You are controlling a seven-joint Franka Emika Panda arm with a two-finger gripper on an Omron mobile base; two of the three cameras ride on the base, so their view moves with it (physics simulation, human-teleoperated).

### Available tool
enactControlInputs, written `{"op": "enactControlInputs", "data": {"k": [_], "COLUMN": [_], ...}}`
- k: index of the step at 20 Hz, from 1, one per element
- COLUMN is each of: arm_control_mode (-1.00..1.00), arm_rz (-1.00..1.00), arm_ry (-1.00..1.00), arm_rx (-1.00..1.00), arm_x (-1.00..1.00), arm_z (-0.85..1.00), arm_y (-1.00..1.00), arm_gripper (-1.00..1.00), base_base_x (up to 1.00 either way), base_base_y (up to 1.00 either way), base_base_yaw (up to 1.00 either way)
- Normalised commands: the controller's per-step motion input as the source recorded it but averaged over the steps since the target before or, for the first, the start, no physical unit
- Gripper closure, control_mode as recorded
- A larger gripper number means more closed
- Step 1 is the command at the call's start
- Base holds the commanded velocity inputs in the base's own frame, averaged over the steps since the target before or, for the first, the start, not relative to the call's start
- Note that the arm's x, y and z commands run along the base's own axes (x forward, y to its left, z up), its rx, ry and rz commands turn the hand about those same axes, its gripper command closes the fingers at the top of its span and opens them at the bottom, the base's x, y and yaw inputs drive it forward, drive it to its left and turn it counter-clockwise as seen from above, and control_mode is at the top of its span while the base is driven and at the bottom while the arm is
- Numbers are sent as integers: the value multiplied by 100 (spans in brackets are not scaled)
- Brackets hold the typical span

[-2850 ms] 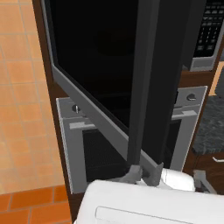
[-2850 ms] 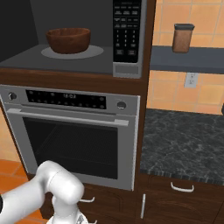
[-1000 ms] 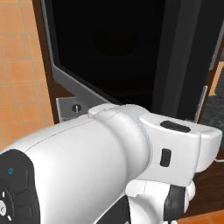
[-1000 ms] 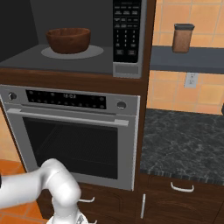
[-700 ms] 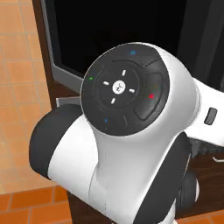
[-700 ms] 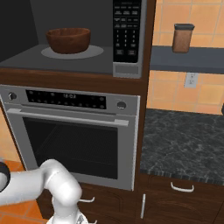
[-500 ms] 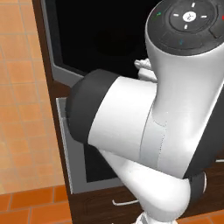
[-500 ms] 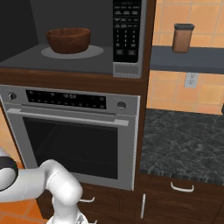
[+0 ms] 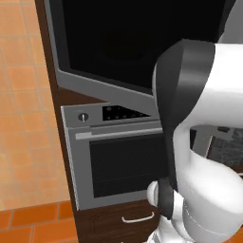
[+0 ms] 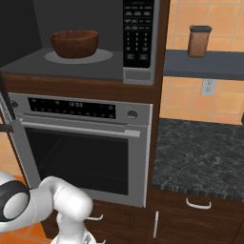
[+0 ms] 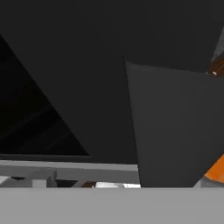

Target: Open the microwave, place the bowl with waffle inside the microwave, then close the microwave door and turn it on.

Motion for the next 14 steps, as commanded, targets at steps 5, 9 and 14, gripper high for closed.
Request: {"op": "enactControlInputs", "data": {"k": [5, 9, 14], "arm_control_mode": [-100, -100, -100], "arm_rz": [0, 0, 1], "arm_ry": [-1, -8, -18], "arm_rx": [6, 5, 7], "arm_x": [99, 88, 67], "arm_z": [-3, 0, 0], "arm_y": [-71, -60, -47], "arm_gripper": [-100, -100, -100], "base_base_x": [0, 0, 0], "base_base_y": [0, 0, 0], "base_base_yaw": [0, 0, 0]}}
